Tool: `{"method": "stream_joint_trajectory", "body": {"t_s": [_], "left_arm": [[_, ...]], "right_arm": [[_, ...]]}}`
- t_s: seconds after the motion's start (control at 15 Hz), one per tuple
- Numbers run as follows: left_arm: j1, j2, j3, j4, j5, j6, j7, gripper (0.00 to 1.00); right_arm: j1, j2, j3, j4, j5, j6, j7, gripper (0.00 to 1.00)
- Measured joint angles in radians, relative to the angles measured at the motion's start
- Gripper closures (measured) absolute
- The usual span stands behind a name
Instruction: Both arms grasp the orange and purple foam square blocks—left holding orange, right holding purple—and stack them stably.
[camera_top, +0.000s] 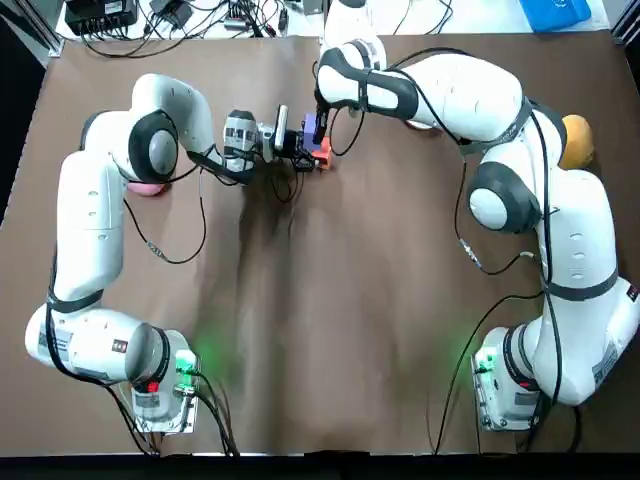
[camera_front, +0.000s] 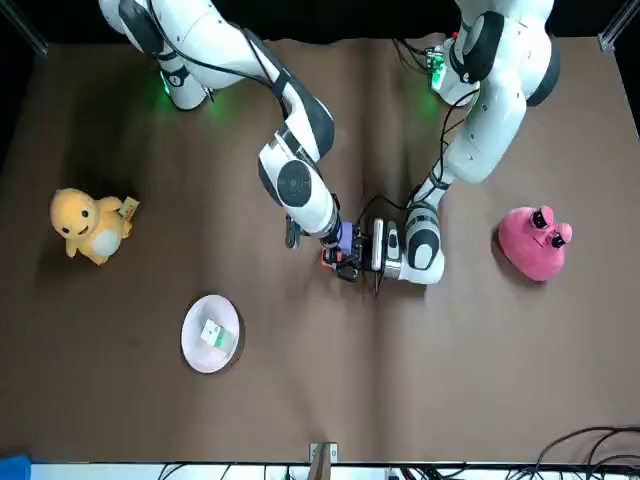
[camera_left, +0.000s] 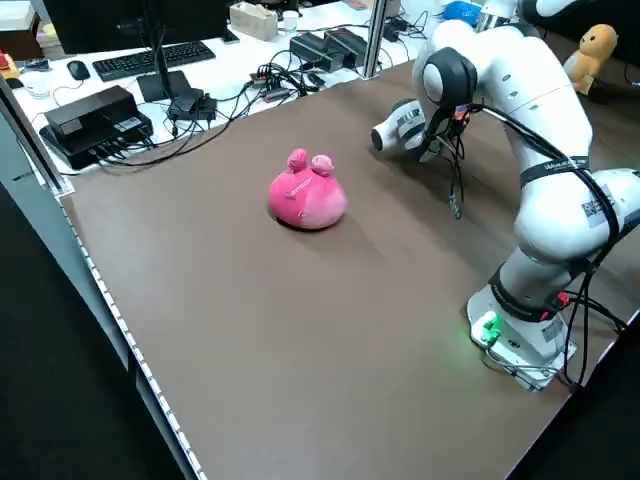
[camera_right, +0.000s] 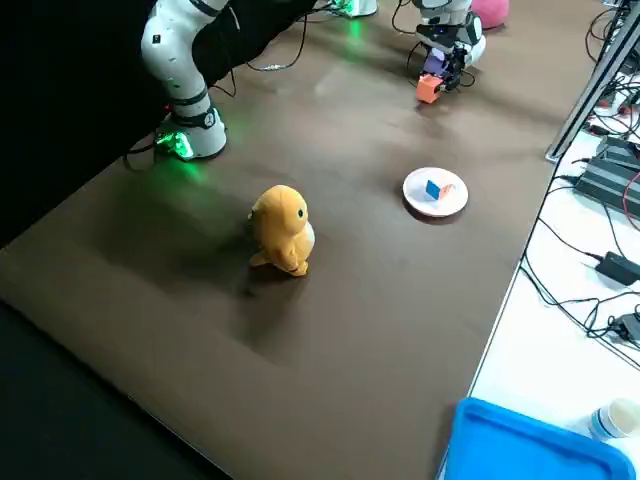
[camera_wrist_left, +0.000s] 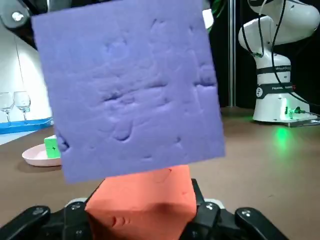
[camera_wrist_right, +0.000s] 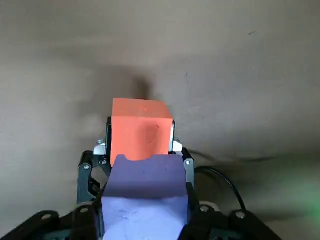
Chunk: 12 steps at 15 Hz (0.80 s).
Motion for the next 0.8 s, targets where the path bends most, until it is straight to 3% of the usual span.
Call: {"method": "stream_joint_trajectory", "body": {"t_s": [0.8], "left_arm": [[-0.007,0.055,0.008,0.038,0.0,0.031,0.002,0.36]], "right_arm": [[-0.015,0.015,-0.017,-0.016,-0.025,-0.001,-0.036,0.41]]}}
